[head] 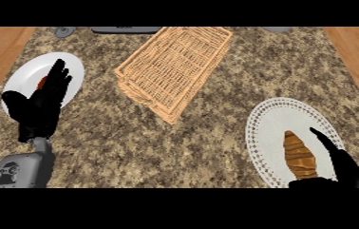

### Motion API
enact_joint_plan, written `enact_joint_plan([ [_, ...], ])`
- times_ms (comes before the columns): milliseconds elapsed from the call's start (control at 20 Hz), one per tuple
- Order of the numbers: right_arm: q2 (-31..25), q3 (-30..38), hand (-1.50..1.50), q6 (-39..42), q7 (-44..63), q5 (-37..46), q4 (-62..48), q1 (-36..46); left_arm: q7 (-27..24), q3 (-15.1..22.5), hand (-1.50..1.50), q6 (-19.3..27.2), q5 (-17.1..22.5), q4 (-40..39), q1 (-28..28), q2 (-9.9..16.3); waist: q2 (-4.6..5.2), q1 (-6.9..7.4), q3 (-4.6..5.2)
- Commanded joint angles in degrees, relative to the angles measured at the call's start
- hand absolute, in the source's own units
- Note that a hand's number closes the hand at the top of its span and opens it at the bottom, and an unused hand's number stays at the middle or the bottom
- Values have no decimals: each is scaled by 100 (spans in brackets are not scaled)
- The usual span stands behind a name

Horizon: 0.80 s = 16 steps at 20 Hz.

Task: Pick the croissant from the placemat and place it in the basket

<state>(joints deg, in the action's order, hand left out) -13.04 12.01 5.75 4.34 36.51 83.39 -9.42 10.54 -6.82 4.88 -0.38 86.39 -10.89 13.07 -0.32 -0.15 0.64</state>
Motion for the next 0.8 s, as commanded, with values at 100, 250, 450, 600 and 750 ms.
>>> enact_joint_plan([
  [100, -209, -521, 150, 264, -312, 493, -319, -24, -212, 12, 0, -95, -6, -17, 200, -48, 36, 33, -63],
  [250, 129, -441, 150, 23, -485, 298, -695, 132, -103, -107, 0, -63, -4, -198, -209, 48, 40, 19, -67],
  [450, -4, -321, 150, 172, -528, 175, -467, 160, -313, -72, 0, -183, 9, -241, 90, -1, 37, 15, -63],
  [600, 1069, -1239, 150, -406, -119, 799, -146, 4, -71, 80, 0, -55, -42, -9, 5, -143, 27, 99, -61],
  [750, 1248, -2025, 150, -398, 226, 1000, -138, 529, -84, 189, 0, -172, -21, -99, -220, -159, 133, 606, -72],
])
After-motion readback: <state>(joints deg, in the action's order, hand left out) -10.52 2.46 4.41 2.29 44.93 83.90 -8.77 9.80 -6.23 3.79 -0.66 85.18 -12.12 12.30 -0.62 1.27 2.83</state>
